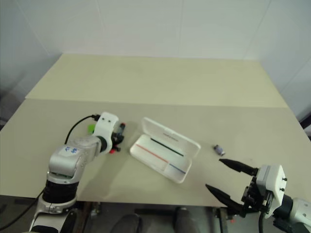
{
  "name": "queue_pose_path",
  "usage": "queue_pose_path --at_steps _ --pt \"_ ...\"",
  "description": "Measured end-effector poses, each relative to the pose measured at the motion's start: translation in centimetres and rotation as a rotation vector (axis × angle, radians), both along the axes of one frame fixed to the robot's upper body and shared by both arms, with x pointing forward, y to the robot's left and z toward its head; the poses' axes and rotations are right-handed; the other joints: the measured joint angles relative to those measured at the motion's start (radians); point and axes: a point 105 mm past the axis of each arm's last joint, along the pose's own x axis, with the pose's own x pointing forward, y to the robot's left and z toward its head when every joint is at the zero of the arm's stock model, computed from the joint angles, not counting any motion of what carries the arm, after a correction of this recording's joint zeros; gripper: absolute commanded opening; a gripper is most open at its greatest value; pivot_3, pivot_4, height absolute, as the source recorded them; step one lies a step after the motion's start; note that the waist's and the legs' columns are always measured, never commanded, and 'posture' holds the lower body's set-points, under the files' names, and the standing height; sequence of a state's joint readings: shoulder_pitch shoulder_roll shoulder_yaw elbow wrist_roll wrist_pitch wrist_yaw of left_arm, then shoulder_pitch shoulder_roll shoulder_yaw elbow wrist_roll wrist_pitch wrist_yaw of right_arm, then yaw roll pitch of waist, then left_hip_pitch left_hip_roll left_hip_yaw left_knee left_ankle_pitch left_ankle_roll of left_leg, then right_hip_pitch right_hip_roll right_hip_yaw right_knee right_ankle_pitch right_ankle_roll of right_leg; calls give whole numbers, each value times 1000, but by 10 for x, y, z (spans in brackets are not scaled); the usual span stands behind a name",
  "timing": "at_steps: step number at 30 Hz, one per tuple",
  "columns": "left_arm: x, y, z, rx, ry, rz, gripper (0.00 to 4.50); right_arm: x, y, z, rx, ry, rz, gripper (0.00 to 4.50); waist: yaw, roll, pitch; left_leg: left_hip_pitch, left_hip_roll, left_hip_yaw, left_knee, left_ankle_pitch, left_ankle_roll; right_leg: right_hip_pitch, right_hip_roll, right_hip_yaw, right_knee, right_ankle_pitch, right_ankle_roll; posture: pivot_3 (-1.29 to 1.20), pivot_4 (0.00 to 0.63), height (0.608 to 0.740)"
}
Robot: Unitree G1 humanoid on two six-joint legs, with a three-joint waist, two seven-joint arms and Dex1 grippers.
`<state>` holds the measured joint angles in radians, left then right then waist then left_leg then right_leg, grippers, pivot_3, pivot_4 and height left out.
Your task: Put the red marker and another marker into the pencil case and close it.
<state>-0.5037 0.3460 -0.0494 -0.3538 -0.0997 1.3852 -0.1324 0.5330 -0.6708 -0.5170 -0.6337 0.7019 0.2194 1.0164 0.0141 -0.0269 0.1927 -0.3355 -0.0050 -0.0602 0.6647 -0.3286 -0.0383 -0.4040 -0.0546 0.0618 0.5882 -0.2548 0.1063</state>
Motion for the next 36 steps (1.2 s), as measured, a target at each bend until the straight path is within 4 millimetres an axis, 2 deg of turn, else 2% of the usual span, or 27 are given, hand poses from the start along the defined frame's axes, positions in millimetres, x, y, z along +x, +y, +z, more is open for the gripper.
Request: queue_pose_path --at_steps 8,14,18,21,22,25,29,32,36 --pt "3 0 0 0 3 16 561 2 -1 1 -2 -5 -4 4500 -18 0 0 3 0 -3 1 0 -1 8 0 -3 -8 -2 5 0 150 740" --pt "22 6 5 -11 -64 38 561 4 -3 1 -12 -12 -9 4500 -17 1 0 1 1 -7 -1 0 -1 7 0 -5 -13 2 2 0 150 740" --pt "40 21 20 -7 -159 59 561 7 -4 5 -16 -32 -13 4500 -16 0 0 -2 1 -6 -3 -1 -1 2 0 -5 -10 2 2 0 150 740" --pt "53 24 37 -10 -231 35 561 6 -6 6 -20 -36 -21 4500 -12 0 0 -6 -1 -6 -4 -2 -1 -7 -2 -5 -2 8 16 0 150 740" --pt "56 27 43 -8 -254 26 561 7 -8 8 -22 -43 -27 4500 -12 0 0 -7 -1 -6 -5 -2 -1 -9 -2 -6 -2 8 16 0 150 740" --pt "66 28 63 -17 -357 -47 561 6 -10 11 -16 -51 -39 4500 -11 0 0 -8 -1 -6 -8 -2 -1 -10 -2 -6 -3 8 15 0 150 740" --pt "74 13 92 -54 -505 -243 561 5 -13 11 -18 -51 -52 4500 -6 0 0 -9 -1 -6 -9 -2 -1 -10 -3 -6 -5 8 15 0 150 740" --pt "69 -1 115 -48 -616 -438 561 5 -14 11 -18 -52 -65 4500 -2 0 0 -9 -1 -5 -11 -2 -1 -10 -3 -6 -6 8 15 0 150 740" --pt "53 -22 130 -51 -713 -724 561 5 -16 10 -11 -52 -85 4500 0 0 0 -8 -1 -4 -12 -2 0 -10 -3 -6 -6 8 15 0 150 740"
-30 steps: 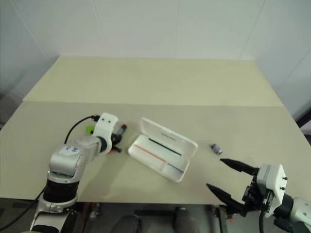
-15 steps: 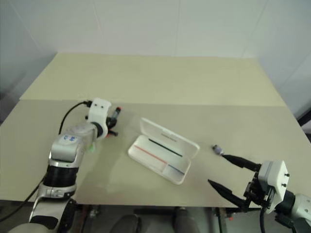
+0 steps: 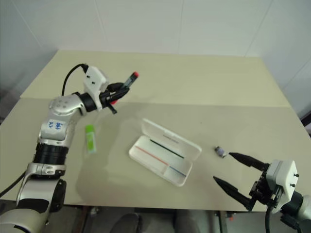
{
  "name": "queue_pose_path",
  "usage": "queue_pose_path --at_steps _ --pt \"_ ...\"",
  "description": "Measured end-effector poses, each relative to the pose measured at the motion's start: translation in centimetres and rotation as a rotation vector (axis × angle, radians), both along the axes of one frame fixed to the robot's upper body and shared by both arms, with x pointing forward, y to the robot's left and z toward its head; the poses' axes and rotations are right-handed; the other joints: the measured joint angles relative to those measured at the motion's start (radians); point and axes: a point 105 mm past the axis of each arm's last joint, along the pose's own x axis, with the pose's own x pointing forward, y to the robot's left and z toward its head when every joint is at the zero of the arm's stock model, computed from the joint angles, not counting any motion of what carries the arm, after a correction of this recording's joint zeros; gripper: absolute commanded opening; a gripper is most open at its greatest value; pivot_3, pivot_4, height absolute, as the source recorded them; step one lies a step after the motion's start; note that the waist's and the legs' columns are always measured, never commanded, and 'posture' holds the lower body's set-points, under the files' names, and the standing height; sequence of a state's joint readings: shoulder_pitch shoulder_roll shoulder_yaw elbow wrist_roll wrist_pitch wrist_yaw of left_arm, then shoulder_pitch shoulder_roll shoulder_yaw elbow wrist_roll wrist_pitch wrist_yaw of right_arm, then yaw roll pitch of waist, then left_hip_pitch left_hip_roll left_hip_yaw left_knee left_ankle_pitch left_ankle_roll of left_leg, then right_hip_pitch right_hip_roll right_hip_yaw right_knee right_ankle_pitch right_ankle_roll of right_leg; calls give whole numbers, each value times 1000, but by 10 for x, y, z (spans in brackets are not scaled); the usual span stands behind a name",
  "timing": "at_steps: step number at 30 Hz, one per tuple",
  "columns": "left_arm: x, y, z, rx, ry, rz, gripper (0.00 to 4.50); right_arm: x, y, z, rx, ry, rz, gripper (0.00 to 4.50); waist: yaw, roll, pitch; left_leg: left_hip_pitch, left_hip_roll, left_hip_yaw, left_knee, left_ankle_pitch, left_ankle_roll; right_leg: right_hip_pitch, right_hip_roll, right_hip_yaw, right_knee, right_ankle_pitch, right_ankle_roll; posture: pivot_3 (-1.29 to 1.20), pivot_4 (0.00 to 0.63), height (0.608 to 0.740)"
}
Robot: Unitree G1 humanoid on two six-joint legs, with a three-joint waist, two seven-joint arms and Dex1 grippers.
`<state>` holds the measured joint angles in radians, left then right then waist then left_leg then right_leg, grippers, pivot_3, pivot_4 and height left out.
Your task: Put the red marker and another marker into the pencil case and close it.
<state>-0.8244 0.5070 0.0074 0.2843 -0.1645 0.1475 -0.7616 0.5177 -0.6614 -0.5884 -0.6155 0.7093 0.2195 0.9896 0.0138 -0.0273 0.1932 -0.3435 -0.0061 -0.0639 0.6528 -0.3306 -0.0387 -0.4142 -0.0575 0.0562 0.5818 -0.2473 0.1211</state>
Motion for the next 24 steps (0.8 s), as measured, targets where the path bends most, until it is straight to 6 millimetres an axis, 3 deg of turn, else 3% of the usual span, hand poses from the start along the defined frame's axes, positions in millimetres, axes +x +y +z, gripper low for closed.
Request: queue_pose_path --at_steps 3,6,9,19,24 --pt "-12 -11 8 10 -32 -165 561 0 0 0 2 -2 -9 4500 0 0 0 0 0 0 0 0 0 0 0 0 1 0 0 0 150 740" --pt "-38 -28 24 11 -61 -430 561 0 0 0 0 -13 -24 4500 -1 0 0 0 0 0 1 0 0 0 0 0 1 0 0 0 150 740" --pt "-54 -32 33 23 -83 -568 561 0 0 -1 6 -14 -40 4500 -2 0 0 0 0 1 1 0 1 0 1 1 2 0 0 0 150 740" --pt "-92 -44 30 131 -2 -851 561 -1 5 -5 12 -19 -52 4500 -17 0 0 1 0 1 4 0 1 1 2 2 6 0 0 0 150 740" --pt "-104 -57 13 228 30 -948 561 1 5 -5 7 -24 -61 4500 -15 0 0 2 0 1 5 0 1 1 2 2 6 -1 -1 0 150 740"
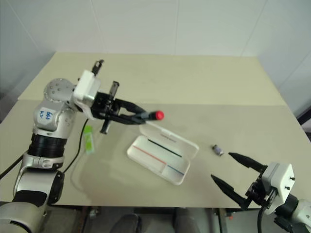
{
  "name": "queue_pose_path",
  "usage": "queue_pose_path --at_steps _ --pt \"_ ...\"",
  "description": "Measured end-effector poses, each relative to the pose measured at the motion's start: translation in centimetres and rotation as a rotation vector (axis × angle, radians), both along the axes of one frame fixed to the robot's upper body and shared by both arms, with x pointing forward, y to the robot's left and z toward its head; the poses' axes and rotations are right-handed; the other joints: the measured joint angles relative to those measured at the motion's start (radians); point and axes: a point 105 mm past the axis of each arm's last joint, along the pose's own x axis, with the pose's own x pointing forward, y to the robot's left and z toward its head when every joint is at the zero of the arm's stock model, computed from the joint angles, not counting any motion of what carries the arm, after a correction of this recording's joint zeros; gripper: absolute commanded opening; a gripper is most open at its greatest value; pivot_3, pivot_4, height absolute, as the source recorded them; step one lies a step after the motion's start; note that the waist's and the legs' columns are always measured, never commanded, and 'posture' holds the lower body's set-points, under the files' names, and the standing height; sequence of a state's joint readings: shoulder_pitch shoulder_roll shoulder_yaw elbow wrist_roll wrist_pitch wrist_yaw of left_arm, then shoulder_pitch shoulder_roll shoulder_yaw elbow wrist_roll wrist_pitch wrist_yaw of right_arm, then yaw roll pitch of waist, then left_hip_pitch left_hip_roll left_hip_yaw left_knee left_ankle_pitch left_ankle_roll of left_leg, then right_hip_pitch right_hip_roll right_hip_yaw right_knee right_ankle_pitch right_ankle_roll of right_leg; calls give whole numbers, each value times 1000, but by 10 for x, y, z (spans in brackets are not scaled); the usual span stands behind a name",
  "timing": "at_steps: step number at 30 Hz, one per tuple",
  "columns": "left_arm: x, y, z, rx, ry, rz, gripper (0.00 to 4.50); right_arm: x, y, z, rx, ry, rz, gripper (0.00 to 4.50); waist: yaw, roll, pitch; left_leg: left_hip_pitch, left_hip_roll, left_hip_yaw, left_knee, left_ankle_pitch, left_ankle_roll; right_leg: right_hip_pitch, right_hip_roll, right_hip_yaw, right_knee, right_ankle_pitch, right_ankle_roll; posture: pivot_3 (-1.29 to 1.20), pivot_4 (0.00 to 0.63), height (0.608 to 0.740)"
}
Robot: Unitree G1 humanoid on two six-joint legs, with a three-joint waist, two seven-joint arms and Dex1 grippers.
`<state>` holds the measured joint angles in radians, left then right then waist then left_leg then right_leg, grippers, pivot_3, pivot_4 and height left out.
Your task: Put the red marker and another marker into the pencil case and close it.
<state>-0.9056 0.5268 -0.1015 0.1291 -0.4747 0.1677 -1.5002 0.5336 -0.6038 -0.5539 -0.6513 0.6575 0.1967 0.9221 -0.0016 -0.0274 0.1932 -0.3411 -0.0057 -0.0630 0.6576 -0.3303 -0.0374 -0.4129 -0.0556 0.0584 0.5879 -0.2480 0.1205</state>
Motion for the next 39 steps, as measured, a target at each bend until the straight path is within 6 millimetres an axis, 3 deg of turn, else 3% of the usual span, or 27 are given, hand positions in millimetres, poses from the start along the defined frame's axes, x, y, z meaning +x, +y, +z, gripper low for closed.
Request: queue_pose_path --at_steps 7,22,31,39 --pt "-3 -16 -20 69 -55 -45 561 2 1 0 -4 -6 -8 4500 1 0 0 0 0 0 1 0 0 0 0 0 0 0 0 0 150 740" --pt "9 -35 -92 266 -272 -67 561 2 3 -6 7 13 -19 4500 2 0 0 0 0 1 1 0 1 0 1 1 -1 0 0 0 150 740" --pt "29 -43 -117 286 -352 39 561 2 3 -8 3 14 -31 4500 2 0 0 -1 0 1 1 0 1 0 1 1 -1 0 1 0 150 740" --pt "32 -42 -128 325 -399 38 561 2 3 -9 4 15 -34 4500 2 0 0 -1 0 1 1 0 1 0 1 1 -1 0 1 0 150 740"
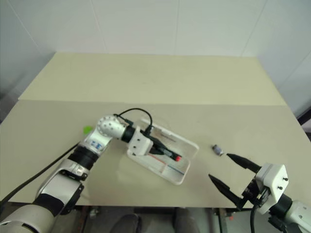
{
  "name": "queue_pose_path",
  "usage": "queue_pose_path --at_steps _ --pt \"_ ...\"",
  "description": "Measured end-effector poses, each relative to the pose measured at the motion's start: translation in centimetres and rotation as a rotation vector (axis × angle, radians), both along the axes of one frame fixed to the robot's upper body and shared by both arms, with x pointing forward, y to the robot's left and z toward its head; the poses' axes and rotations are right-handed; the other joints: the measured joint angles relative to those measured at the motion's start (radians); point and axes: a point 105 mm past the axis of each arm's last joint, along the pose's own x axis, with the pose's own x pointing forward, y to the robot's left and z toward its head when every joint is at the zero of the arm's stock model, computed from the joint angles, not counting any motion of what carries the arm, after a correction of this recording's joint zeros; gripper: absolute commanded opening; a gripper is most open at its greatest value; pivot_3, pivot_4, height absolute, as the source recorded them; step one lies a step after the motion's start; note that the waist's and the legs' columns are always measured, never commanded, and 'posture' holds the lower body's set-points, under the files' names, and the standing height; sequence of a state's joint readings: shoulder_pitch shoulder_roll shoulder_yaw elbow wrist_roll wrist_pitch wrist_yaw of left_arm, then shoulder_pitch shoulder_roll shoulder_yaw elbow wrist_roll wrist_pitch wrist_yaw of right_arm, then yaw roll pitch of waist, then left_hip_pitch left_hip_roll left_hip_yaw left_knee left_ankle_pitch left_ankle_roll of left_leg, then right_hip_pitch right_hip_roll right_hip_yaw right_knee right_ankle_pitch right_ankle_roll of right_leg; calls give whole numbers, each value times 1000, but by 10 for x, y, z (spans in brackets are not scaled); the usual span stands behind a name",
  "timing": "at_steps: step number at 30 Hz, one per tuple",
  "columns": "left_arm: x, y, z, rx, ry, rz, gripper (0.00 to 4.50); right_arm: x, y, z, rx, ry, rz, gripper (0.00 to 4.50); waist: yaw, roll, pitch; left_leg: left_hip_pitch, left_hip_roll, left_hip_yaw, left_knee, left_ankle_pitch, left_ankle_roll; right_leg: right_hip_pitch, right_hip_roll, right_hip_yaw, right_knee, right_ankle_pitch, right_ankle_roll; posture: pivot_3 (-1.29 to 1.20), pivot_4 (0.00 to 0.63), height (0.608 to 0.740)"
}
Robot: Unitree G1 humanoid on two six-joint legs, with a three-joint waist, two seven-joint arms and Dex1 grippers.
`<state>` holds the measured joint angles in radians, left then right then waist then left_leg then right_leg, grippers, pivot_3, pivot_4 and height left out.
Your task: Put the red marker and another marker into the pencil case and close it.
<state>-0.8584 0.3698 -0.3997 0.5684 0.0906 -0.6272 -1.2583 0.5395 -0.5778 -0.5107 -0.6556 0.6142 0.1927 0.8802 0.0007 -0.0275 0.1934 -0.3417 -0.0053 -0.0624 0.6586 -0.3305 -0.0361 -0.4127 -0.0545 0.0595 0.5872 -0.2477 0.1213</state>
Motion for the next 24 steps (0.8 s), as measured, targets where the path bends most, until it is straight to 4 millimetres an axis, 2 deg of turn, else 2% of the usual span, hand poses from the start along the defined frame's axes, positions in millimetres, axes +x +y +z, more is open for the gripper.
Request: queue_pose_path --at_steps 3,9,14,15,18,24 --pt "0 -1 0 -2 -11 -6 561 0 0 0 0 0 -1 4500 0 0 0 0 0 0 0 0 0 0 0 0 0 0 0 0 150 740" --pt "3 0 -4 -3 -13 15 2620 0 0 -1 -6 0 -5 4500 0 0 0 0 0 0 0 0 0 0 0 0 0 0 0 0 150 740" --pt "7 -4 5 -20 -48 21 4344 1 0 -1 -2 -4 -14 4500 0 0 0 0 0 0 0 0 0 0 0 0 0 0 0 0 150 740" --pt "7 -5 6 -24 -52 20 4479 1 0 -1 -2 -4 -15 4500 -1 0 0 1 0 0 0 0 0 0 0 0 0 0 0 0 150 740" --pt "5 -6 8 -26 -49 7 4479 1 0 -1 -4 -6 -16 4500 -1 0 0 1 0 0 0 0 0 0 0 0 1 0 0 0 150 740" --pt "-13 -7 9 -27 30 -46 4479 2 1 0 -7 -12 -14 4500 -1 0 0 1 0 0 0 0 0 0 0 0 1 0 0 0 150 740"
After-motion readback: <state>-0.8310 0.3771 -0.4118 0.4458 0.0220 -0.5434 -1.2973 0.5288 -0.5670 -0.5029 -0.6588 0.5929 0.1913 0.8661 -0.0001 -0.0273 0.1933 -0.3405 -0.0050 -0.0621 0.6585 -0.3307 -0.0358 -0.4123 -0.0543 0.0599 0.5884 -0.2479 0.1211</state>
